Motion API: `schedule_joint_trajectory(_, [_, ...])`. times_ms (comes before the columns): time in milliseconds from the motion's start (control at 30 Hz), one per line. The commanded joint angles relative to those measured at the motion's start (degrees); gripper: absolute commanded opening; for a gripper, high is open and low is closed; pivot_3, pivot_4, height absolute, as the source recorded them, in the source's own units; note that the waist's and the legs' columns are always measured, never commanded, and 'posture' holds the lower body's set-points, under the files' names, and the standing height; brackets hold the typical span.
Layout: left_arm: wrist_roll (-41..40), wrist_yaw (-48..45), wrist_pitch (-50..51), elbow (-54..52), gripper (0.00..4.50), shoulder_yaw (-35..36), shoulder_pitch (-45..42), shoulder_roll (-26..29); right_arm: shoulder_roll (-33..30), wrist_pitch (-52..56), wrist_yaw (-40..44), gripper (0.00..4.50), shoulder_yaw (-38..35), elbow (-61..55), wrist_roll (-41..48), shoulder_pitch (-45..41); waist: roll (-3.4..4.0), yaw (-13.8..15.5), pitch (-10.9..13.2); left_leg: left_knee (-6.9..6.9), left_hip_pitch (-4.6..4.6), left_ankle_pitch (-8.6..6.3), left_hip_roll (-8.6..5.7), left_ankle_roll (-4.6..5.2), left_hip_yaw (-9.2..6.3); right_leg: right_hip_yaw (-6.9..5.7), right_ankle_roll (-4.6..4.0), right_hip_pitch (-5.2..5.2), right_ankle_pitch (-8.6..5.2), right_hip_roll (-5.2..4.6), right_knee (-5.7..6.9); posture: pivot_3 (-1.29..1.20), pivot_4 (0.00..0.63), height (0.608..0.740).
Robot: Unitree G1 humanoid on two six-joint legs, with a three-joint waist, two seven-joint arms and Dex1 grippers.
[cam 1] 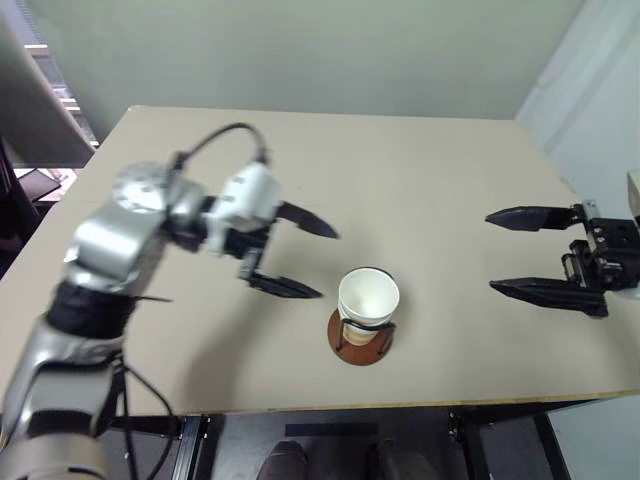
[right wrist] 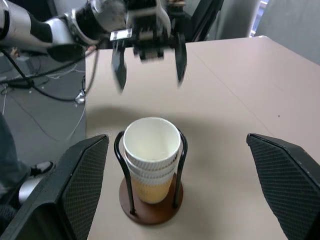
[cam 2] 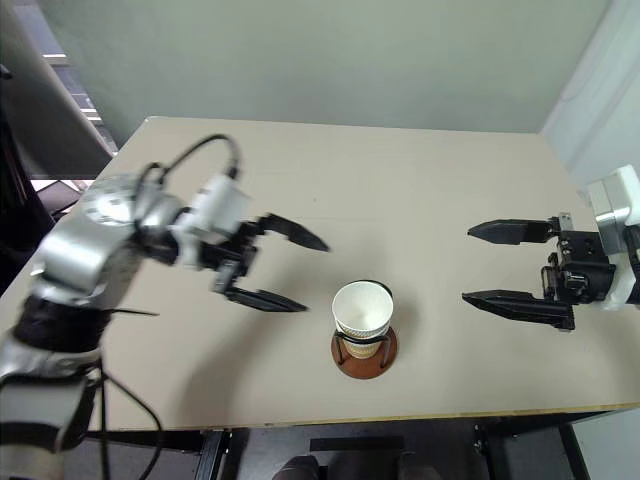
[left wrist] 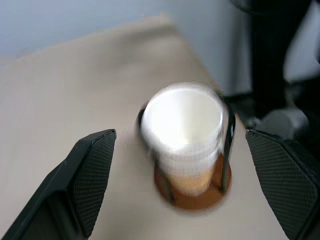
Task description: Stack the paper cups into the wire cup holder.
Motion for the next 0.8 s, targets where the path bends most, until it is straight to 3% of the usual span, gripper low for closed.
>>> schedule_joint_trajectory(33, [-5.4, 1.9, 5.8, -2.2, 4.44, 14.7, 8.7, 5.3, -1.7, -3.2, 3.2, 4.5, -0.3, 5.5, -3.5, -1.1, 0.0, 0.0, 0.0, -0.04, 0.01, 0.0, 0.0, 0.0, -0.03, 0.02, 0.0, 0.0, 0.0, -0.02, -0.01, 0.0, 0.15, 0.74])
schedule_joint_trajectory(167, [-5.6, 3.6, 7.1, 1.4, 4.44, 25.1, 16.9, 8.1, -1.7, -4.9, 5.6, 4.5, 0.9, 9.6, -5.7, -2.4, 0.0, 0.7, 0.0, -0.05, 0.04, 0.01, 0.12, 0.03, -0.15, 0.06, -0.02, -0.04, -0.01, -0.04, 0.02, 0.0, 0.15, 0.74])
schedule_joint_trajectory(367, [-6.9, 3.1, 10.3, -3.0, 4.44, 36.2, 30.7, 8.9, -2.0, -7.3, 8.2, 4.5, 2.8, 15.9, -9.1, -5.1, 0.0, 0.7, 0.0, -0.1, 0.23, -0.01, 0.0, 0.06, -0.05, 0.1, -0.21, 0.05, -0.11, -0.04, 0.15, 0.0, 0.15, 0.74])
schedule_joint_trajectory(800, [-8.5, 5.6, 11.3, -6.1, 4.44, 40.1, 36.7, 8.6, -0.9, -7.5, 9.6, 4.5, 5.0, 17.9, -11.1, -7.4, 0.0, 0.3, 0.0, -0.21, 0.52, -0.01, -0.08, 0.04, 0.22, 0.91, -0.6, -0.04, -0.31, -0.01, 0.68, 0.0, 0.15, 0.74])
